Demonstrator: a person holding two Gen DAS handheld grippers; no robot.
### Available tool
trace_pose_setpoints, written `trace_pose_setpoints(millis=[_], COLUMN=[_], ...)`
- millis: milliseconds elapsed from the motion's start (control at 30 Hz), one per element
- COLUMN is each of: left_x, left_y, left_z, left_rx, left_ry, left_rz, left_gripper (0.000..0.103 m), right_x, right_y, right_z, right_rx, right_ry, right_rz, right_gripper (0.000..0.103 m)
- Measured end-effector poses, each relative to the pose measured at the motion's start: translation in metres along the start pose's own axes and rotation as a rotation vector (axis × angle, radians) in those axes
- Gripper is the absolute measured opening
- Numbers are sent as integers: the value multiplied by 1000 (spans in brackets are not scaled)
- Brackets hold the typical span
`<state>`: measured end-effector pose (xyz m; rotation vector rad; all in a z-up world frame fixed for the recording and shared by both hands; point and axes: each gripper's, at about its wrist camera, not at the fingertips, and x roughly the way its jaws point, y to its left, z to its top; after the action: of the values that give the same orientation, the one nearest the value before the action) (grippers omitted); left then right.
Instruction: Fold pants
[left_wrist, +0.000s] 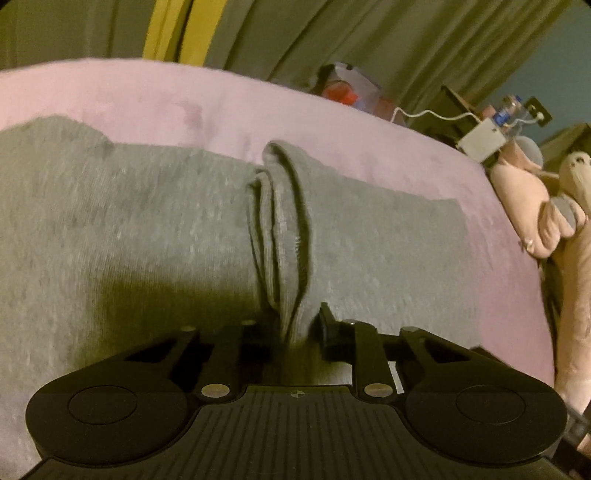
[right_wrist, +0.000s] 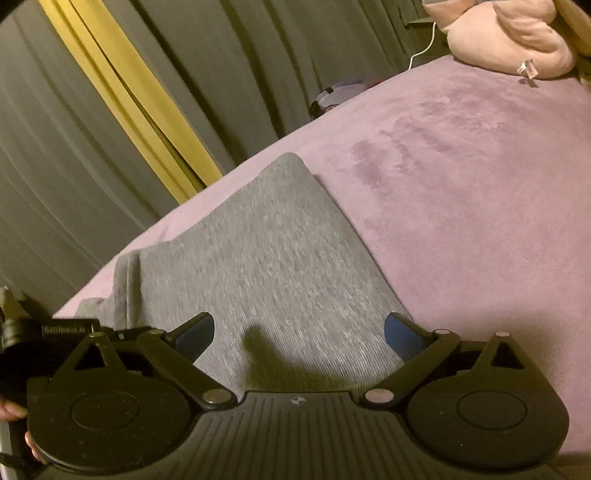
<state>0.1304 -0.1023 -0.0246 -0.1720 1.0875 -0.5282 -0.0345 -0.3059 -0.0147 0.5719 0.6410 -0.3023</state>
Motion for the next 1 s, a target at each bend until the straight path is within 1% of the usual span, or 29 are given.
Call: trace_pose_setpoints(millis=[133, 233, 433, 633, 833, 933, 1000], left_x=[-10, -17, -32, -38, -46, -53, -55], left_y=[-8, -20, -31, -34, -37, -38, -35], left_z=[-2, 1, 7, 14, 19, 20, 21], left_rx=[26, 65, 138, 157, 179, 224, 262], left_ry=[-22, -29, -49, -47, -74, -105, -129], left_rz=[28, 55, 73, 75, 80, 124, 183], left_gripper=[19, 18, 18, 18, 17, 17, 17], right_x=[1, 3, 3, 4, 3, -1, -3], right_y=[1, 2, 2, 6, 2, 1, -2], right_z=[0, 0, 0, -1, 0, 1, 2], right_rx=[-3, -14, -20, -55, -40, -28, -5], right_ry=[-13, -20, -25, -23, -35, -61, -77], right_rz=[-2, -8, -8, -12, 6, 14, 6], right_gripper=[99, 99, 99, 99, 99, 99, 99])
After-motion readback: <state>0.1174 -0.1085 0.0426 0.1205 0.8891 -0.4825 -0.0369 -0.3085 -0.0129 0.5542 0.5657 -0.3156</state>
